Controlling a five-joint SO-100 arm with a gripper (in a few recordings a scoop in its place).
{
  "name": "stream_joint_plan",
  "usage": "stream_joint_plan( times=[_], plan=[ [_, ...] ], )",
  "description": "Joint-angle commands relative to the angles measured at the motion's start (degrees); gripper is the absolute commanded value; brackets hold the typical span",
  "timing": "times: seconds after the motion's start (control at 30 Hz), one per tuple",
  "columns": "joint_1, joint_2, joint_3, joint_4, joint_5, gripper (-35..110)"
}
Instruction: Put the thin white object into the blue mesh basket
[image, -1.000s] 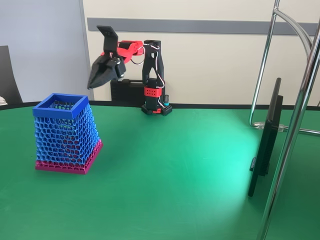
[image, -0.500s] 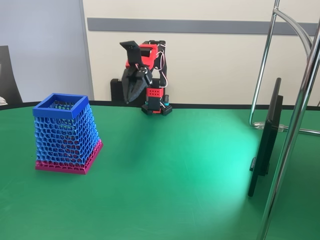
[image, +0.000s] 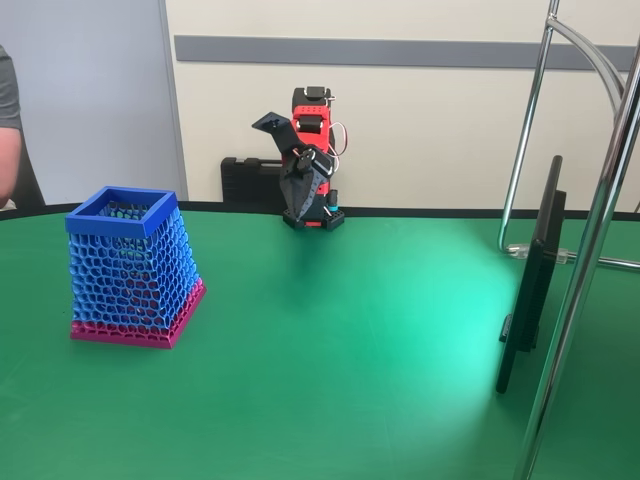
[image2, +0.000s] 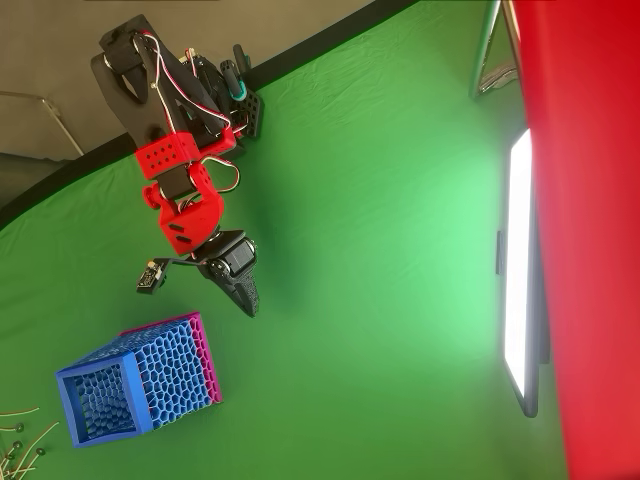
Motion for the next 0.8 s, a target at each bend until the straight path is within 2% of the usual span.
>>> stream_joint_plan(
  times=[0.0, 0.43, 0.77],
  plan=[
    [-0.9, 7.0, 5.3, -3.1, 5.7, 0],
    [-1.1, 29.8, 28.7, -6.3, 31.2, 0],
    [-0.9, 37.5, 30.8, 2.2, 37.4, 1]
  ],
)
